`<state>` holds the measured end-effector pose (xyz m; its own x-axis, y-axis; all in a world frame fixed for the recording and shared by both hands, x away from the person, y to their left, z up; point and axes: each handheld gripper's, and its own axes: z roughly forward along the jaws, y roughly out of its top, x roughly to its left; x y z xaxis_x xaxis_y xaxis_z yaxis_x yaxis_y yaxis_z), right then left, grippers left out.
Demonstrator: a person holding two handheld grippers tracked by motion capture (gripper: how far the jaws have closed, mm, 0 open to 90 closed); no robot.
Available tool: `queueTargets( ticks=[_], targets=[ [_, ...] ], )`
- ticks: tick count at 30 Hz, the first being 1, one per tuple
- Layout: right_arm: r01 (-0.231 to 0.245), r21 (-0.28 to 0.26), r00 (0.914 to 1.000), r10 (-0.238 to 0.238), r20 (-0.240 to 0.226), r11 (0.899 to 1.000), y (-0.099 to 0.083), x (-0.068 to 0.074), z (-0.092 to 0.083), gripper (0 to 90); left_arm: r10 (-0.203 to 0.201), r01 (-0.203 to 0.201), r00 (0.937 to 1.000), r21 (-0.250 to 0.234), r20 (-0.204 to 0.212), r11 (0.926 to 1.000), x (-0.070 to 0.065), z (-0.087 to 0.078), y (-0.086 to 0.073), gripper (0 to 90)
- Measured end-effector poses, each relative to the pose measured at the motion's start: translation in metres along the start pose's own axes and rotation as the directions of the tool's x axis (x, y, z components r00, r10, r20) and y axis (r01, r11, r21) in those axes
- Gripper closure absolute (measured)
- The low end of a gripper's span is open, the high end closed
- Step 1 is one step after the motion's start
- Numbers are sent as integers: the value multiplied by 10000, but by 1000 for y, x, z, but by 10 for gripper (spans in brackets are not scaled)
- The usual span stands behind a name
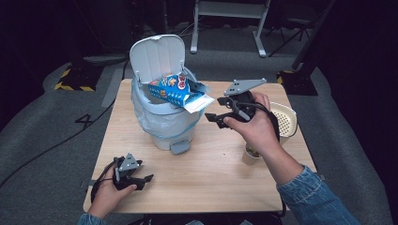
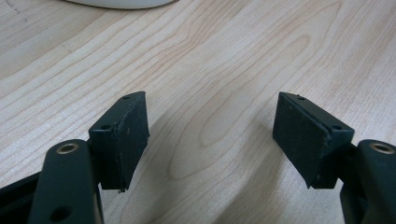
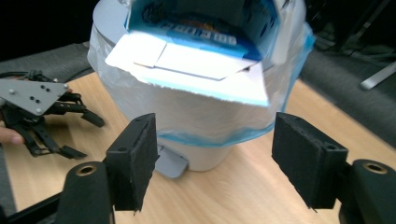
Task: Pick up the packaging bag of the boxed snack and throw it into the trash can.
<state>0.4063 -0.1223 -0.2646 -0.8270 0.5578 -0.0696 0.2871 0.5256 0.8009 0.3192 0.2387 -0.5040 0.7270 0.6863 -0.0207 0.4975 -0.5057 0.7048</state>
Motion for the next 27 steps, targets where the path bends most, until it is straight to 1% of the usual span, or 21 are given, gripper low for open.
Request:
queueTargets(
  ticks=[1, 2, 3, 4, 5, 6, 8, 9, 10, 13, 14, 15, 16, 17, 18, 20, 21, 22, 23, 26, 27],
  targets=[
    [-146, 28, 9999, 146, -83, 9999, -2, -1, 3, 333, -4, 4, 10000, 6, -5, 10000, 0, 0, 0, 272],
    [-146, 28, 9999, 146, -83, 9999, -2, -1, 3, 333, -4, 4, 10000, 6, -5, 10000, 0, 0, 0, 272],
    [-214, 149, 9998, 214, -32, 9997, -5, -3, 11, 389, -19, 19, 10000, -6, -4, 10000, 0, 0, 0, 272],
    [-214, 149, 9998, 214, -32, 9997, -5, -3, 11, 389, -19, 19, 10000, -6, -4, 10000, 0, 0, 0, 272],
    [-311, 63, 9995, 311, 22, 9995, -8, -4, 20, 438, 0, 0, 10000, 7, -7, 10000, 0, 0, 0, 272],
    [-351, 15, 9994, 351, -62, 9994, -9, -5, 24, 467, -4, 4, 10000, 3, -6, 10000, 0, 0, 0, 272],
    [-453, -241, 9989, 450, -133, 9987, -8, -5, 30, 507, -1, 1, 10000, 7, -7, 10000, 0, 0, 0, 272],
    [-453, -241, 9989, 450, -133, 9987, -8, -5, 30, 507, -1, 1, 10000, 7, -7, 10000, 0, 0, 0, 272],
    [-461, -511, 9988, 452, -190, 9976, -5, -4, 31, 568, -12, 12, 10000, -1, -6, 10000, 0, 0, 0, 272],
    [-314, -1137, 9995, 313, -34, 9930, 3, -2, 26, 585, -19, 19, 10000, -6, -6, 10000, 0, 0, 0, 272],
    [-314, -1137, 9995, 313, -34, 9930, 3, -2, 26, 585, 1, -1, 10000, 8, -7, 10000, 0, 0, 0, 272],
    [-240, -1540, 9996, 261, 120, 9878, 9, -1, 20, 581, -15, 15, 10000, -2, -6, 10000, 0, 0, 0, 272],
    [-175, -1681, 9996, 207, 171, 9856, 12, 0, 18, 571, -15, 15, 10000, -2, -6, 10000, 0, 0, 0, 272],
    [-175, -1681, 9996, 207, 171, 9856, 12, 0, 18, 571, -16, 16, 10000, -3, -4, 10000, 0, 0, 0, 272],
    [-136, -1848, 9995, 187, 263, 9827, 16, 1, 14, 521, -2, 2, 10000, -10, 3, 10000, 0, 0, 0, 272],
    [-62, -1861, 9987, 154, 482, 9825, 18, 1, 12, 454, -8, 8, 10000, -12, -8, 10000, -1, 0, 0, 272],
    [-62, -1861, 9987, 154, 482, 9825, 18, 1, 12, 454, -9, 9, 10000, -7, -2, 10000, -1, 0, 0, 272],
    [128, -1938, 9955, 56, 942, 9810, 19, 1, 10, 401, -6, 6, 10000, -10, -7, 10000, -1, 0, 0, 272],
    [214, -1980, 9937, 10, 1121, 9800, 20, 0, 9, 371, -6, 6, 10000, -10, -7, 10000, -1, 0, 0, 272],
    [337, -1994, 9932, -106, 1161, 9793, 24, -4, 12, 316, -6, 6, 10000, -9, -5, 10000, 0, 0, 0, 272],
    [337, -1994, 9932, -106, 1161, 9793, 24, -4, 12, 316, -6, 6, 10000, -9, -5, 10000, 0, 0, 0, 272]
  ],
)
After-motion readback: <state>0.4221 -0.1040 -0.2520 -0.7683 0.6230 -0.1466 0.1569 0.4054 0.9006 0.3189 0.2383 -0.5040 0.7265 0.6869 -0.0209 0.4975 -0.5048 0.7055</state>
